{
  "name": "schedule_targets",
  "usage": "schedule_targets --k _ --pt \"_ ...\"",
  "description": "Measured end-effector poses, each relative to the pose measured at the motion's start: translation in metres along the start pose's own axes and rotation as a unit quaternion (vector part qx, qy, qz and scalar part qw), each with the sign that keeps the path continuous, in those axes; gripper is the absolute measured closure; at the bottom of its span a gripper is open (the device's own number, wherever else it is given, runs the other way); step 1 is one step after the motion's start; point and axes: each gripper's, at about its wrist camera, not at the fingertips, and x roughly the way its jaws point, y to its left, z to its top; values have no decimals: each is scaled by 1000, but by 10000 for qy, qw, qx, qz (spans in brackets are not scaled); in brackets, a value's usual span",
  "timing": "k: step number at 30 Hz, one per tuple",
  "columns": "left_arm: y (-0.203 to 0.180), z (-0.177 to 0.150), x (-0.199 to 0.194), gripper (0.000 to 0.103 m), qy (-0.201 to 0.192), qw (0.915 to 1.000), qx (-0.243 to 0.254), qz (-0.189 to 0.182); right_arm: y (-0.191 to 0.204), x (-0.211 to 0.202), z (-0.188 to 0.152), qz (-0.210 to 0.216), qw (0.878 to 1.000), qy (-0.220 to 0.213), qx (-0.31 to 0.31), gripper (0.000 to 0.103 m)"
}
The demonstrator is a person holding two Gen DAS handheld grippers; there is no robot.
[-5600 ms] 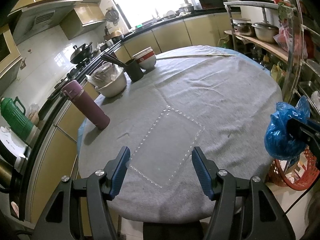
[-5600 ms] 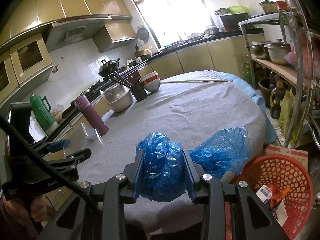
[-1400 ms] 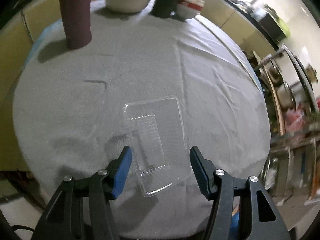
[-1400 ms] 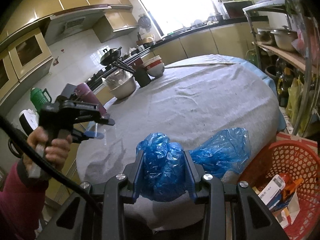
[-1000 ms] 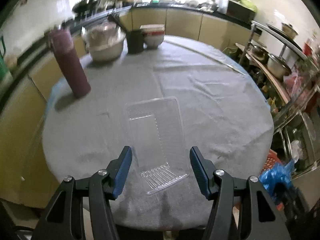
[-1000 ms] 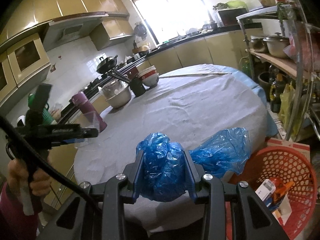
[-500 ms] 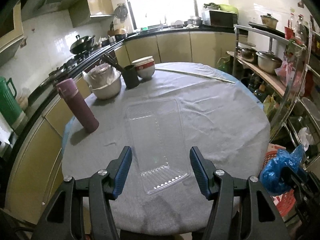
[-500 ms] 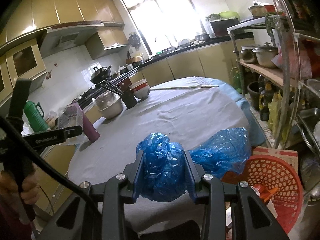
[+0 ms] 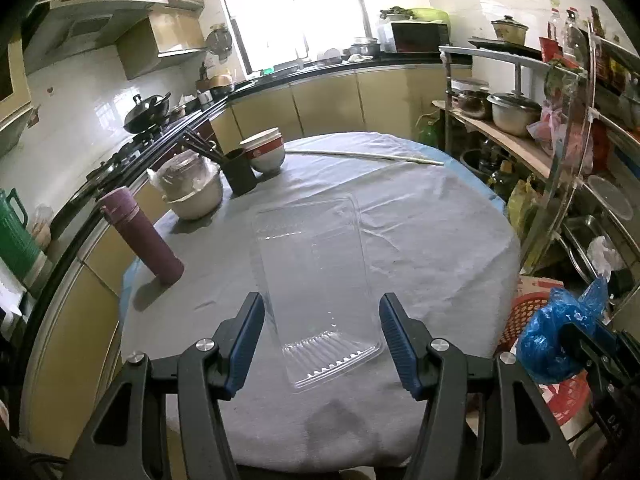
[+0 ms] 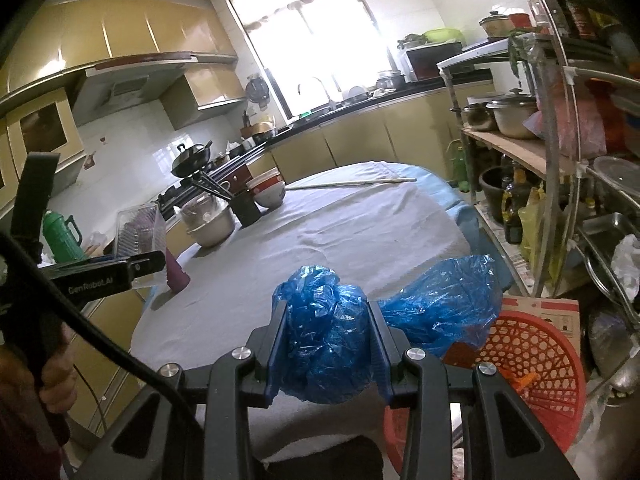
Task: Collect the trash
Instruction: 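Carry the clear tray with the left tool while the right tool carries the blue bag to the red basket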
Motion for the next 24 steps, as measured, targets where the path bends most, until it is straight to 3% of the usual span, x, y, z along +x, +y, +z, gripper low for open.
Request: schedule_targets --k 24 --pt "-55 8 -6 42 -70 9980 542 -307 -34 -37 4 -374 9989 -148 243 63"
